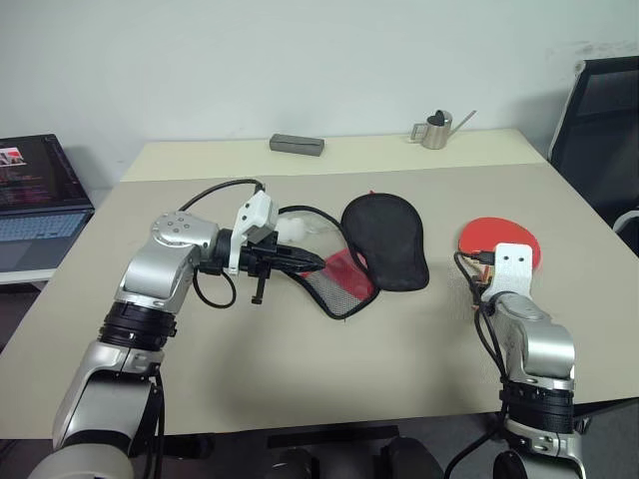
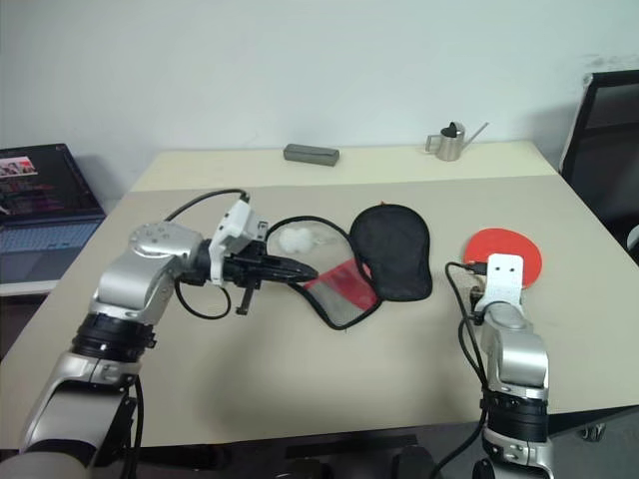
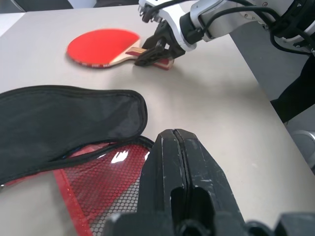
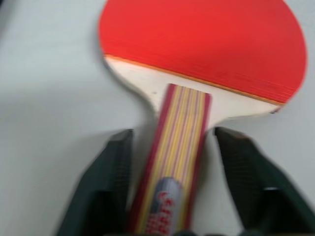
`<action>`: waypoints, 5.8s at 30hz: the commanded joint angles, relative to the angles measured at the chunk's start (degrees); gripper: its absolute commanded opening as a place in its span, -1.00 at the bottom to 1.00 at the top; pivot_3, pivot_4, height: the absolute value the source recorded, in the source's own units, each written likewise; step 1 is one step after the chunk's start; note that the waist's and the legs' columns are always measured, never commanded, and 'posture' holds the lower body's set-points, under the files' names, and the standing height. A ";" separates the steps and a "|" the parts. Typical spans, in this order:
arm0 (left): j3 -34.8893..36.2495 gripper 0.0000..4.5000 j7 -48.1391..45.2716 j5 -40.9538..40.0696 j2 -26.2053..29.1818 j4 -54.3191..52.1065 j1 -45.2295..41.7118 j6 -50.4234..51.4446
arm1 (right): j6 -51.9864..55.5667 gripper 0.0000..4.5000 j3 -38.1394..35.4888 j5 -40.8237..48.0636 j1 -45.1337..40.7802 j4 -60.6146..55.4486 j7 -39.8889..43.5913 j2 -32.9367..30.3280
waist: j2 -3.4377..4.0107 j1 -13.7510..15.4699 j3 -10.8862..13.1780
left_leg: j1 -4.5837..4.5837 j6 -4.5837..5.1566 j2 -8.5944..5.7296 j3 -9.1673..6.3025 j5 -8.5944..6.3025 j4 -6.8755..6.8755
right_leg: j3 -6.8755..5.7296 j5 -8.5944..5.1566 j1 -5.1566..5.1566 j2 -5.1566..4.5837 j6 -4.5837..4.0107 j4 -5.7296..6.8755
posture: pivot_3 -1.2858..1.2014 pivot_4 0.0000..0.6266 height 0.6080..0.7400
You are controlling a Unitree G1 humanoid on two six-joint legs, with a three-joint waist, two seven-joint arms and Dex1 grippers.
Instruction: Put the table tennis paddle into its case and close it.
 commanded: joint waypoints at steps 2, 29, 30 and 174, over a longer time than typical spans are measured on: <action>0.89 -1.00 -0.31 -0.05 -0.24 0.14 -1.70 -0.75 | -2.08 -0.52 0.39 0.32 -2.73 2.53 1.57 -3.53 | -0.01 0.03 0.01 | -0.02 0.00 -0.01 0.00 0.00 0.00 | 0.00 0.00 -0.01 0.00 0.00 -0.01 | 0.03 -0.52 1.00; 9.88 -1.00 2.56 -1.37 8.72 1.08 3.96 -0.27 | 3.61 -0.51 5.99 7.02 -13.70 -9.27 5.86 -1.11 | 0.05 0.01 0.06 | -1.08 -0.04 0.03 -0.05 0.02 -0.06 | -0.04 -0.01 -1.12 -0.01 -0.07 0.06 | 0.03 -0.52 1.00; 10.27 -1.00 2.48 -1.70 9.03 0.87 4.23 -0.06 | 3.29 -0.51 6.77 7.06 -13.94 -8.45 5.60 -0.17 | 0.05 0.03 0.06 | -1.08 -0.04 0.01 -0.06 0.02 -0.06 | -0.05 -0.01 -1.12 -0.02 -0.07 0.05 | 0.03 -0.52 1.00; 5.16 0.04 29.54 23.05 -28.32 60.06 -26.68 -29.15 | -13.55 1.00 4.38 33.07 4.63 -19.29 33.75 -22.62 | -0.34 1.21 0.11 | -1.22 -0.06 -0.11 -0.14 0.04 0.21 | -0.31 0.04 -1.01 -0.09 -0.03 0.09 | 0.03 -0.52 1.00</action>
